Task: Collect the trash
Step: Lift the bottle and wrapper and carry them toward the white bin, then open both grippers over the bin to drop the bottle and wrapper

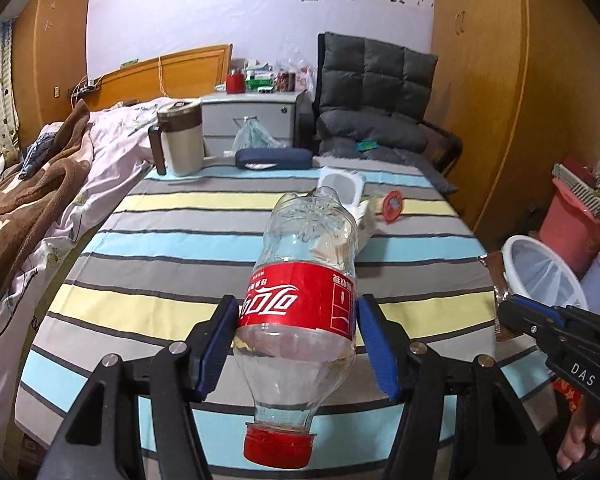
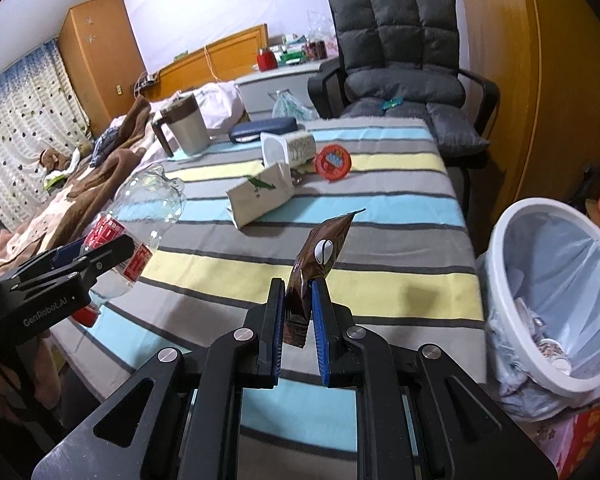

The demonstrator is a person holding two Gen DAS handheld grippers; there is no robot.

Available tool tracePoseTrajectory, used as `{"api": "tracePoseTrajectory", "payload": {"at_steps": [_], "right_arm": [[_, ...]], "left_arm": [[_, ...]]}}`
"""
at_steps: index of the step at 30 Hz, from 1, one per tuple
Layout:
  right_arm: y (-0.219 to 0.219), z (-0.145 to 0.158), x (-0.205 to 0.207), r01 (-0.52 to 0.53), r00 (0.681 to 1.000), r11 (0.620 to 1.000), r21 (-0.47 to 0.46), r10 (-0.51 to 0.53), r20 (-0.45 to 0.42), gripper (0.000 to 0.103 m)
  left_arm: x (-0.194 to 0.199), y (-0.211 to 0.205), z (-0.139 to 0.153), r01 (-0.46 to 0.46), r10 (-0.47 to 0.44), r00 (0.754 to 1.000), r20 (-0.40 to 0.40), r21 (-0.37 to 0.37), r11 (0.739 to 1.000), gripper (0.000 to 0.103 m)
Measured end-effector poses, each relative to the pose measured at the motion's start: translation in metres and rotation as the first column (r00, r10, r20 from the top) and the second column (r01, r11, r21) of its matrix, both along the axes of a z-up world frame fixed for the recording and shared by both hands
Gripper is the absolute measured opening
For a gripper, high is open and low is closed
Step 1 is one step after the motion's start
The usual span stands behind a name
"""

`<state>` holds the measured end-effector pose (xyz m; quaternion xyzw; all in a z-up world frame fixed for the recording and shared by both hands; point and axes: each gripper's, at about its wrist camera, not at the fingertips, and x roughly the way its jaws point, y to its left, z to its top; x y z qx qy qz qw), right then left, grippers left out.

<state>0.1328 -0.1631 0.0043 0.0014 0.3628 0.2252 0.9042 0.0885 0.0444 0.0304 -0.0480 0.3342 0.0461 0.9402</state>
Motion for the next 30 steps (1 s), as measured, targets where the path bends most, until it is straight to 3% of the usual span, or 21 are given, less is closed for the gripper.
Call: {"api": "tracePoseTrajectory", "payload": {"at_steps": [13, 30], "right_arm": [[-0.039, 0.019, -0.017, 0.096, 0.993, 0.995, 0.018, -0.097, 0.073, 0.016], [-0.103, 0.010, -0.018, 0.250, 0.965, 0.967, 0.048, -0.253, 0.066, 0.016]], "left_arm": [[-0.010, -0.058, 0.032, 0.145, -0.143, 0.986, 0.080, -0.021, 0.989, 0.063], [0.020, -0.136, 0.022, 0.332, -0.330, 0.943, 0.041, -0.050, 0.942, 0.063]]}}
